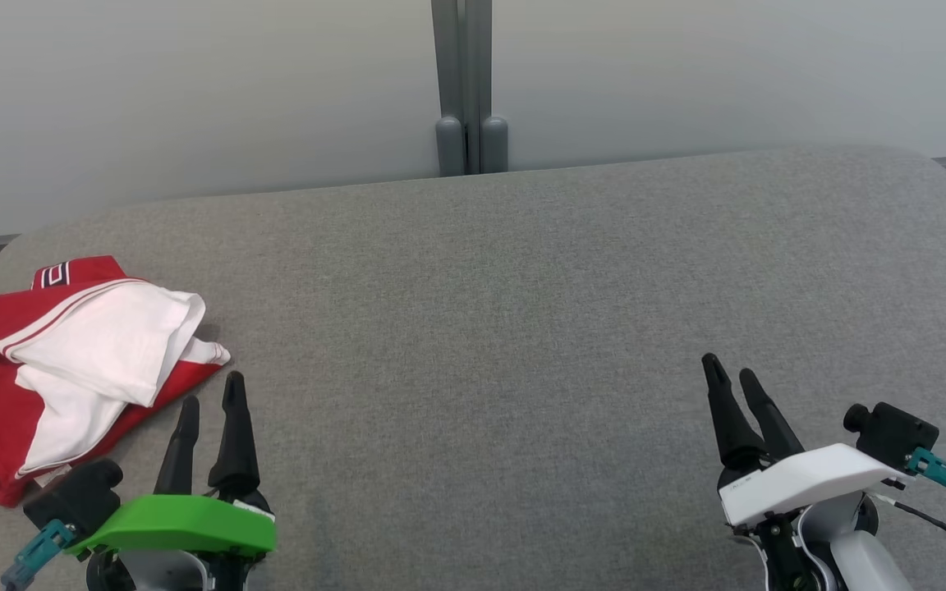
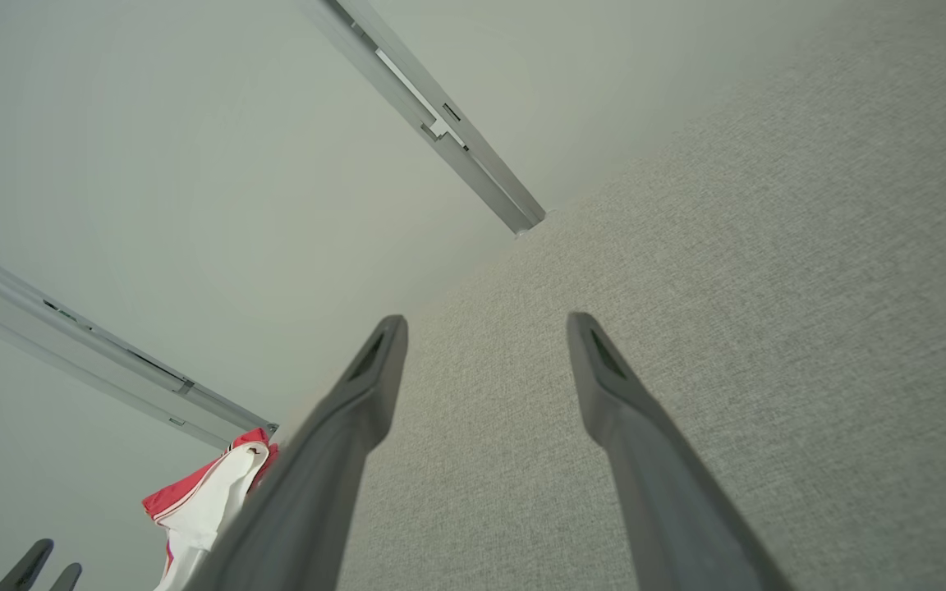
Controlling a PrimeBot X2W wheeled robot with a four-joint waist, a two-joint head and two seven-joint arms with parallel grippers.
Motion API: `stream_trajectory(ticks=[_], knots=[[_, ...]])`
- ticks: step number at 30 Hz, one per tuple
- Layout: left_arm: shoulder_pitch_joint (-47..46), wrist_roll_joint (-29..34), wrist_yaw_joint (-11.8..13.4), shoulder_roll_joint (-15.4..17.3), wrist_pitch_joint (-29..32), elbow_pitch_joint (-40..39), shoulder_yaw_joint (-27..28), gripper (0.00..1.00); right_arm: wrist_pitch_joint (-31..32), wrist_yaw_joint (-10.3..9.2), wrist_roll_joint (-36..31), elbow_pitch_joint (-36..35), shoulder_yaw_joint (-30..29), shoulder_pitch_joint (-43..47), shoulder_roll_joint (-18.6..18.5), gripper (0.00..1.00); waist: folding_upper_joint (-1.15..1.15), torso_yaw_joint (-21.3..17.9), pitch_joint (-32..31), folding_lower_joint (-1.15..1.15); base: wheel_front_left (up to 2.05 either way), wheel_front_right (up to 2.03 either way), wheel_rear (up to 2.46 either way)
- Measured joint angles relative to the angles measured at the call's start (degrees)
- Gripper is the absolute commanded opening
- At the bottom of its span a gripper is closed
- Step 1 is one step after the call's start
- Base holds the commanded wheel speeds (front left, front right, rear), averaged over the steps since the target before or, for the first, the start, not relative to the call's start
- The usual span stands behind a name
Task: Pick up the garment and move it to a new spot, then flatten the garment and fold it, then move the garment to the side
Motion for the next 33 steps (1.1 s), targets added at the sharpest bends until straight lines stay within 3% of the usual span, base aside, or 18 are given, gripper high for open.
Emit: stream_trajectory(ticks=[15,33], knots=[[1.28,9.54,0.48,0.71,-2.55,-1.13,-1.47,1.0,-2.36,0.01,-10.56,-1.25,2.71,0.01,-0.25,1.0,0.0,-0.15,-0.31,0.0,0.0,0.0,0.0],[1.97,20.14,-1.04,0.56,-5.19,-1.87,-1.83,1.0,-4.79,0.02,-21.19,-1.05,2.0,0.04,0.23,1.0,0.0,-0.16,-0.54,0.0,0.0,0.0,0.0]])
